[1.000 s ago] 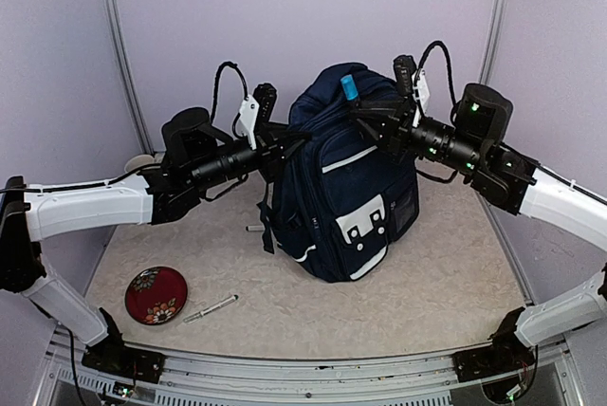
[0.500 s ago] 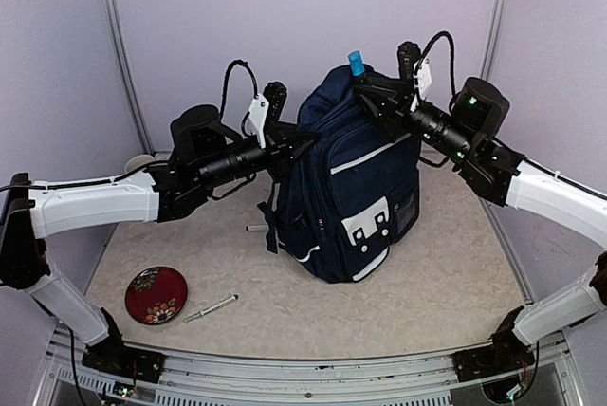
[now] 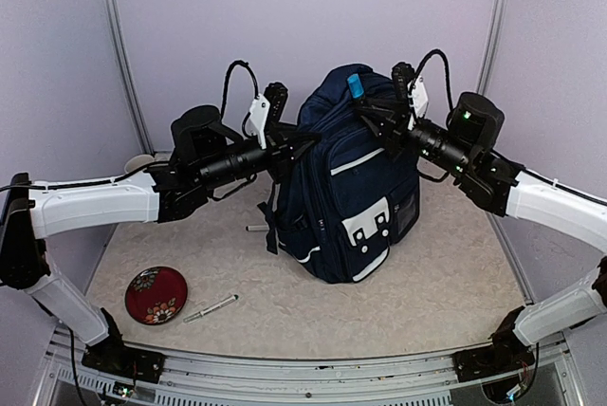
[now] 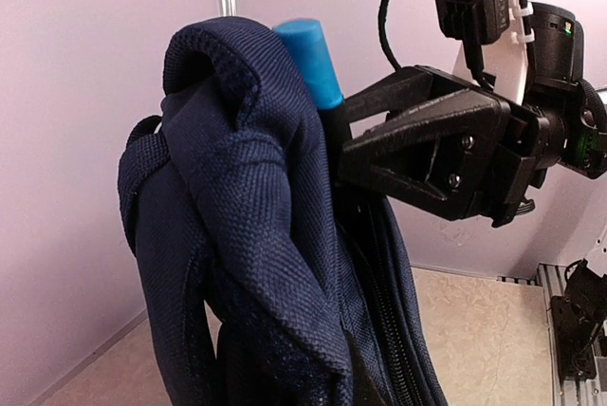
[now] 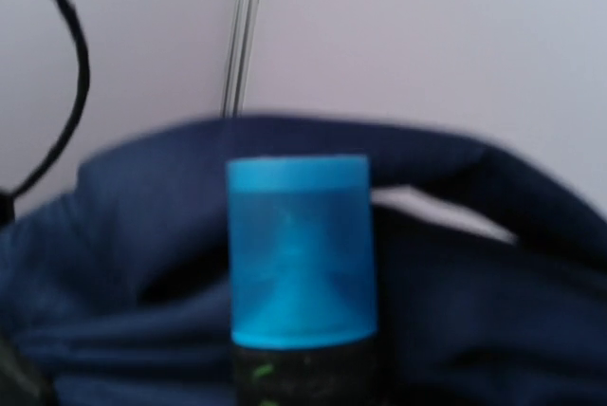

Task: Pack the student bag
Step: Place the pen in the upper front pocket of the bag.

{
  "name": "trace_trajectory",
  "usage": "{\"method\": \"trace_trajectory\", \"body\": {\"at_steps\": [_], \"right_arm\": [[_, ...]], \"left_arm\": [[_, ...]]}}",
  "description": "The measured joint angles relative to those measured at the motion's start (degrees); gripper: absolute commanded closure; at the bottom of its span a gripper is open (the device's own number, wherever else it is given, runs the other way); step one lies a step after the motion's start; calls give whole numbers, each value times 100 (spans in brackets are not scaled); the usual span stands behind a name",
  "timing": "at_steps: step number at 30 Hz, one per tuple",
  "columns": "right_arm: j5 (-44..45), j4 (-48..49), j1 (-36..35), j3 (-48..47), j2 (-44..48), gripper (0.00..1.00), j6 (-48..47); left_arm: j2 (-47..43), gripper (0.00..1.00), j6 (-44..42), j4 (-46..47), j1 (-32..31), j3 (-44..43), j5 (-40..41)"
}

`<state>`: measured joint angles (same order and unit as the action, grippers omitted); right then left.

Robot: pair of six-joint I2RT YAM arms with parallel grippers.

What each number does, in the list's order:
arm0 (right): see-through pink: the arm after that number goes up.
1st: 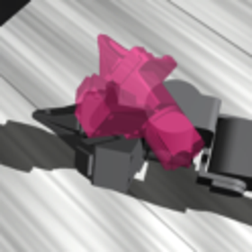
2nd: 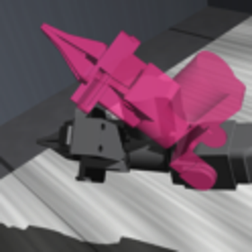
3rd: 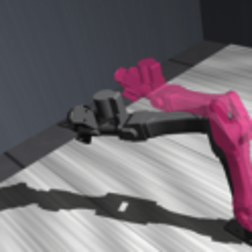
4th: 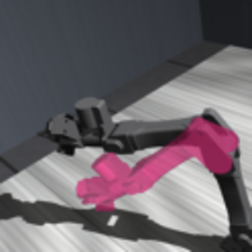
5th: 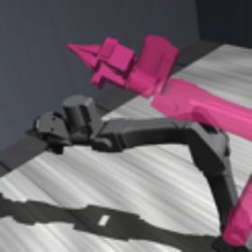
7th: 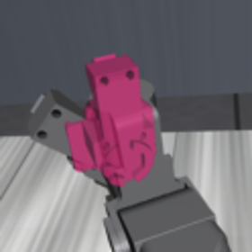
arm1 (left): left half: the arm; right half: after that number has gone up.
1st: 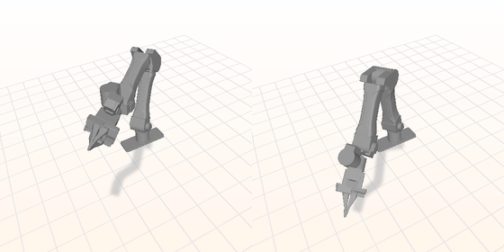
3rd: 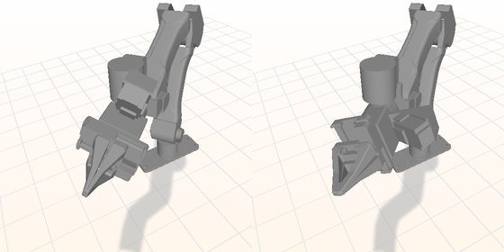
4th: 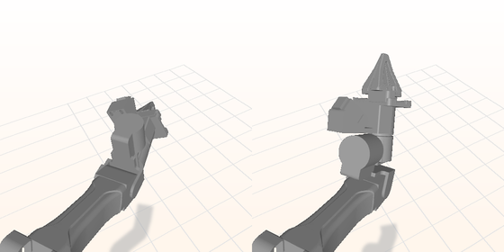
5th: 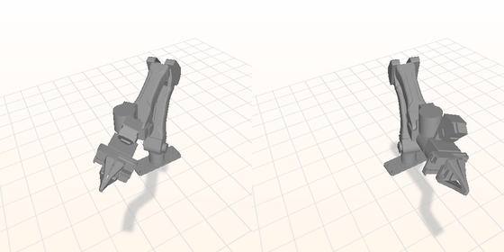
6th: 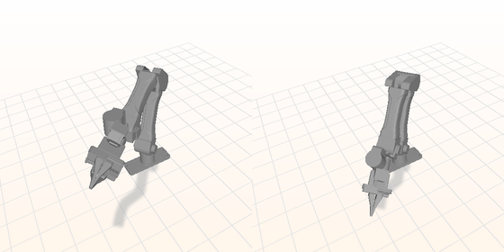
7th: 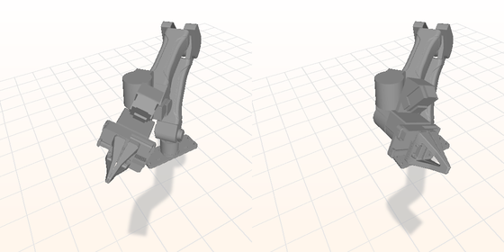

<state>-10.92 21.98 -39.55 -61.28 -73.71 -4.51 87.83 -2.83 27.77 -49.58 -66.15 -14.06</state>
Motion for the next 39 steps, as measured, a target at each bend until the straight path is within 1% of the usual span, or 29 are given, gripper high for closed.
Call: {"method": "trace_trajectory", "body": {"at_steps": [3, 7, 14, 18, 22, 23, 26, 27, 29, 30, 31, 34, 37, 39], "right_arm": [[-4, -315, 4, 90, 142, 100, -85], [-28, -1025, 7, 87, 444, 100, -197], [63, -2708, 7, -251, 688, 99, -592], [389, -3617, 7, -339, 686, 94, -1152], [695, -4411, 4, -503, 634, 90, -2096], [765, -4579, 4, -619, 597, 87, -2356], [1001, -5042, 4, -977, 437, 72, -3220], [1054, -5123, 4, -1054, 391, 62, -3453], [1161, -5239, 2, -1180, 323, 39, -3980], [1200, -5272, -4, -1209, 302, 32, -4179], [1259, -5294, -24, -1217, 291, 28, -4415], [1401, -5342, -114, -1217, 289, 20, -4861], [1504, -5298, -212, -1217, 313, 16, -5077], [1445, -5237, -247, -1217, 367, 15, -5106]], "left_arm": [[0, 100, -2, -17, 0, 0, -7], [0, 100, -15, -26, -13, 0, -42], [0, 100, -59, -48, -46, 0, -52], [0, 100, -109, -188, -44, -79, -81], [50, 100, -225, -398, -111, -227, -157], [96, 100, -264, -468, -133, -310, -160], [184, 100, -315, -575, -170, -457, -164], [184, 100, -319, -579, -173, -457, -168], [184, 100, -326, -579, -173, -457, -195], [184, 100, -330, -581, -179, -457, -219], [184, 100, -345, -592, -195, -457, -229], [184, 100, -382, -623, -240, -459, -247], [184, 100, -404, -632, -254, -459, -247], [184, 100, -409, -634, -254, -459, -243]]}}
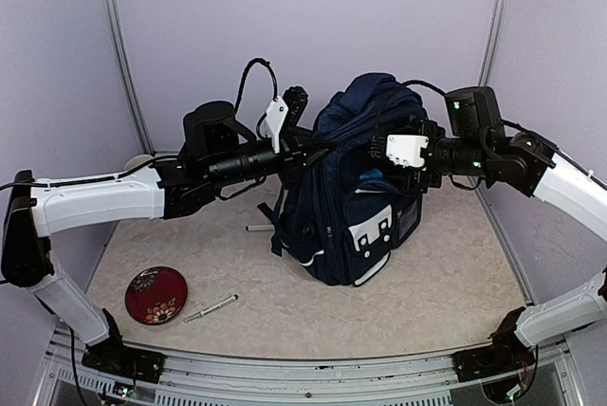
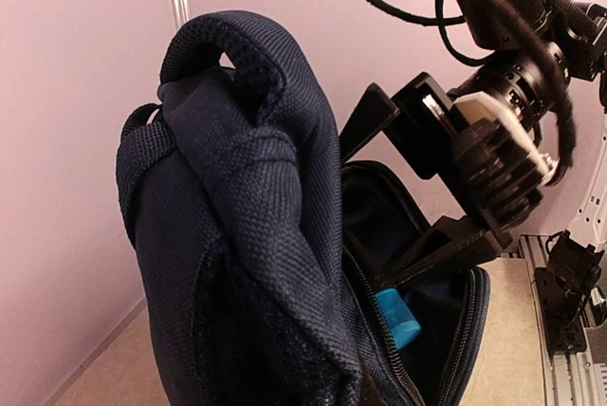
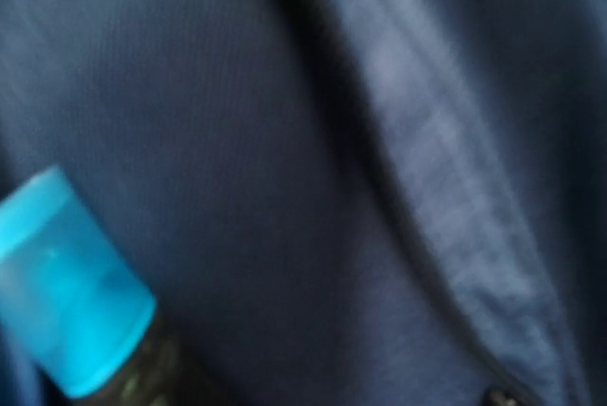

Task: Pack the student bag
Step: Place the pen in the upper front pocket of the bag, then pass from the left arm to the right

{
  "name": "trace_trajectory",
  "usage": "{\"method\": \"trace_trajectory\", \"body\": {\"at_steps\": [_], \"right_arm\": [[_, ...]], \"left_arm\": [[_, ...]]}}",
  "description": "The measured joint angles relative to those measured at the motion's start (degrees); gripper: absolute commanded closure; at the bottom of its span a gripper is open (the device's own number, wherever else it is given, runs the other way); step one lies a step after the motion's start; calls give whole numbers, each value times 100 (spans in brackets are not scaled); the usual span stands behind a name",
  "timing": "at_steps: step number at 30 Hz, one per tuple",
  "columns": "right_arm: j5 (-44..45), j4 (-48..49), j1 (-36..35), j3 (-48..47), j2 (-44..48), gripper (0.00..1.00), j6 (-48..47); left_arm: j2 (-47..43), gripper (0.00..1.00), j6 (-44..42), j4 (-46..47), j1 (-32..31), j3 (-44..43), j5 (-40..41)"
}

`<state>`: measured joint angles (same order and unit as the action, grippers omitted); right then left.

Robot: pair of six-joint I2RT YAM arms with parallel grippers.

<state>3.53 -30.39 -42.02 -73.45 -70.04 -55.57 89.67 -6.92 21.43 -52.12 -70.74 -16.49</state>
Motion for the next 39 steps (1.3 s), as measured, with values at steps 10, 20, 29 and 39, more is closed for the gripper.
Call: {"method": "trace_trajectory", "body": {"at_steps": [10, 20, 29, 39], "right_arm": [[-2636, 55, -39, -859, 610, 3, 1486], [-3456, 59, 1519, -1462, 153, 1, 2677], [-3901, -367, 2280, -2020, -717, 3, 2472], [-4371, -422, 2389, -2072, -1213, 96, 2035]], "left_arm": [[31, 100, 76, 55, 33, -4, 28], [52, 100, 85, 94, 33, -4, -9], [52, 100, 37, 85, 31, -4, -83], [52, 98, -33, 61, 24, -4, -219]]}}
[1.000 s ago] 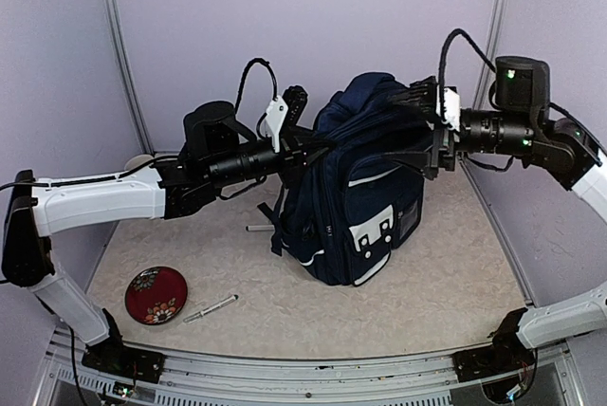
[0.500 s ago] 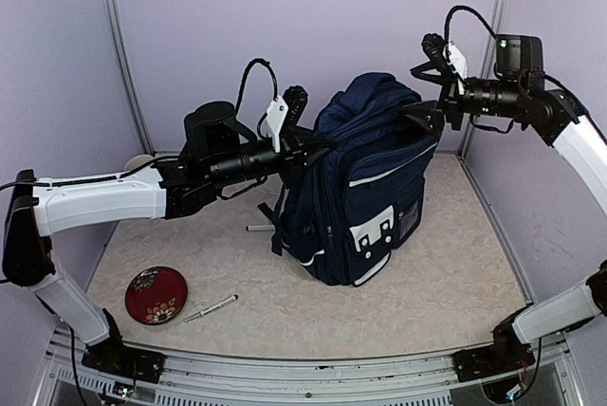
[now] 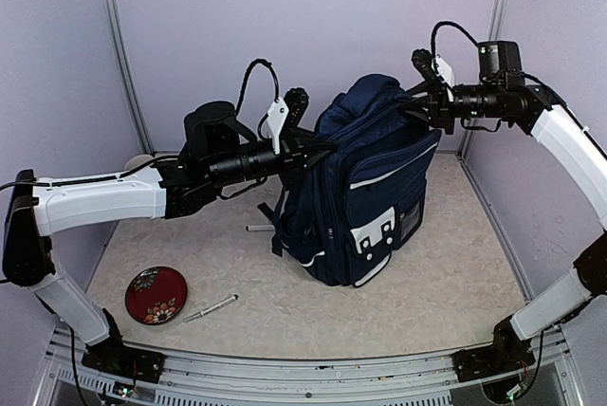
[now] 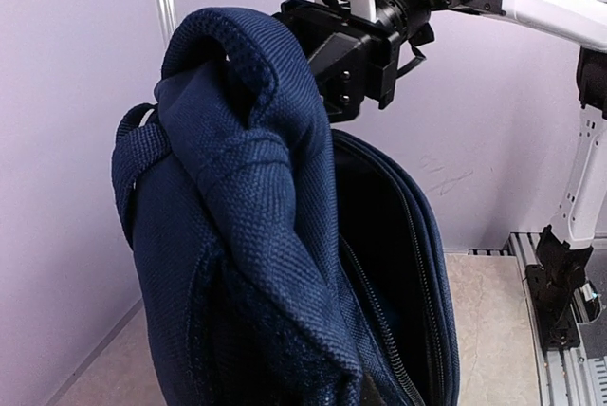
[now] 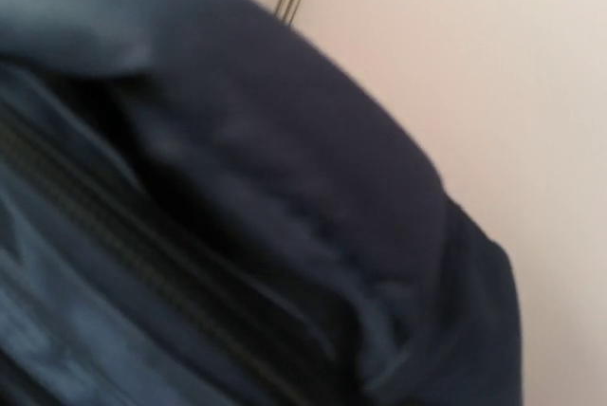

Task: Pack the student bag
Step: Pass from the left arm to the right, then pick up the pen at the center of the board.

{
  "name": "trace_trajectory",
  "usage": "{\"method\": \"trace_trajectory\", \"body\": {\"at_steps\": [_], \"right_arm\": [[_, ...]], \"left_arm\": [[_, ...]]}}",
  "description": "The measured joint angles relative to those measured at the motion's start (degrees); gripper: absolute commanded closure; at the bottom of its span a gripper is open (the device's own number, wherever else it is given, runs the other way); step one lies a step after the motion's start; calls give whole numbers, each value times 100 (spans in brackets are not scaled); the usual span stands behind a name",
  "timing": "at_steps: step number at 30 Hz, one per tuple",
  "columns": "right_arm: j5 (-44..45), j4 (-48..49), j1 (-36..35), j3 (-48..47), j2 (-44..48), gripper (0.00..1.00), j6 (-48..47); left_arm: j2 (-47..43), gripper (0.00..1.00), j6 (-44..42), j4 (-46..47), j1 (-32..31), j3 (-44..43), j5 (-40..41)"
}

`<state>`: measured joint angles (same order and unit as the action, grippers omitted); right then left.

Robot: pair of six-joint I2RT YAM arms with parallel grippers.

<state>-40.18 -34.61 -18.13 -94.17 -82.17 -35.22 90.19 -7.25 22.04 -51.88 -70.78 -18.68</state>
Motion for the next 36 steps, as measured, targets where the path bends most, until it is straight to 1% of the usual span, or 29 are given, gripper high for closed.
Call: {"method": "trace_trajectory", "body": {"at_steps": [1, 2, 4, 6, 8, 9, 10, 13, 15, 19, 23, 25, 27, 31, 34, 36], "right_arm": [[-37, 9, 17, 22, 0, 100, -44], [-83, 13, 17, 44, 0, 100, -96], [-146, 35, 17, 118, 11, 100, -127], [-153, 214, 22, 284, 90, 100, -136], [-138, 459, 24, 511, 216, 100, -111], [-133, 546, 24, 597, 264, 100, -98], [-118, 629, 24, 673, 310, 100, -79], [-90, 772, 24, 763, 343, 100, -28], [-52, 824, 26, 785, 343, 100, 13], [-7, 839, 26, 789, 343, 100, 61], [15, 883, 26, 817, 343, 100, 83], [15, 903, 26, 826, 343, 100, 96], [13, 918, 26, 833, 343, 100, 107], [-2, 944, 26, 844, 343, 100, 140], [-13, 946, 26, 846, 343, 100, 149], [-15, 949, 26, 846, 343, 100, 153]], "left_arm": [[0, 91, -9, -9, 0, 0, -35], [0, 83, -7, -22, 2, -2, -55], [-2, 64, -2, -48, 11, -7, -90], [-4, 41, 52, -81, 15, -28, -162], [-31, 21, 138, -146, 22, -48, -236], [-50, 8, 227, -199, 39, -55, -264], [-81, 2, 291, -275, 46, -55, -291], [-240, 1, 568, -498, 120, 11, -225], [-529, 1, 879, -651, 260, 295, -15], [-1215, 2, 1596, -1117, 516, 1003, 815], [-1832, 13, 2522, -1869, 485, 1843, 1672], [-2009, 22, 3027, -2295, 457, 2308, 2015], [-2081, 26, 3532, -2769, 437, 2780, 2256], [-2015, 25, 4304, -3735, 278, 3456, 2549], [-1956, 23, 4658, -4164, 48, 3620, 2640], [-1849, 22, 4828, -4291, -79, 3659, 2640]]}}
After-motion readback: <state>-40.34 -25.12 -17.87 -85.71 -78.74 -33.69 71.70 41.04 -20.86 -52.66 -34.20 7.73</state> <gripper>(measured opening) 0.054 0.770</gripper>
